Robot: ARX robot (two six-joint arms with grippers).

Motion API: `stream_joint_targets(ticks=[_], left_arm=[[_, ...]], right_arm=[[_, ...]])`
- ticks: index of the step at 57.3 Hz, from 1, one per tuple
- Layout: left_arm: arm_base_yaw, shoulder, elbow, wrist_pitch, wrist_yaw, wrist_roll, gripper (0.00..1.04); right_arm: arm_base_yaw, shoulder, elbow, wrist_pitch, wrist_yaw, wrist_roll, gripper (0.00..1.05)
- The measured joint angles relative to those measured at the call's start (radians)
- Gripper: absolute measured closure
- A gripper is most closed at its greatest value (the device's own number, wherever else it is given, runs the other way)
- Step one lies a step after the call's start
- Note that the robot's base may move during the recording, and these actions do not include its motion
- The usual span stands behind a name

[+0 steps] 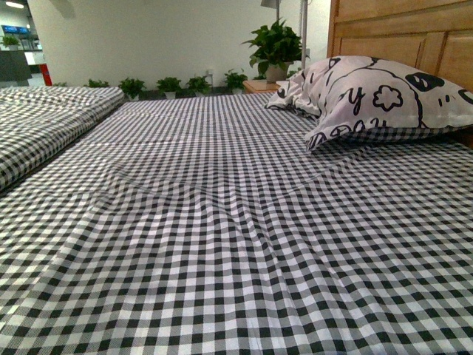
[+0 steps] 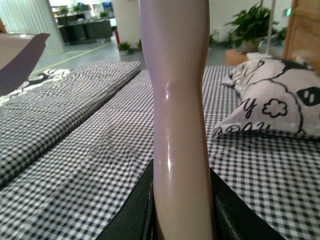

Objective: Clean up trash

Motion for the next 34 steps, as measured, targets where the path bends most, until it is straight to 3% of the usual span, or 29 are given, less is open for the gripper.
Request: stream_joint_targets(ticks=[10, 16, 27, 34], left_arm=[[-0.114, -0.126, -0.057, -0.039, -0.122, -0.001, 0.76], [-0.179, -0.179, -0.092, -0.066, -0.193, -0.005, 0.76], [-0.255, -0.248, -0.154, -0.087, -0.276, -0.027, 0.76], [-0.271, -0.272, -0.185, -0.090, -0.317, -0.048, 0.76]], right_arm=[[0.121, -0.070, -0.023, 0.006, 0.211, -0.033, 0.84], [0.146, -0.072, -0.042, 0.042, 0.320, -0.035, 0.84], [0.149, -0.079, -0.072, 0.076, 0.440, -0.034, 0.84], [0.135, -0.092, -0.085, 0.081, 0.459, -0.032, 0.84]])
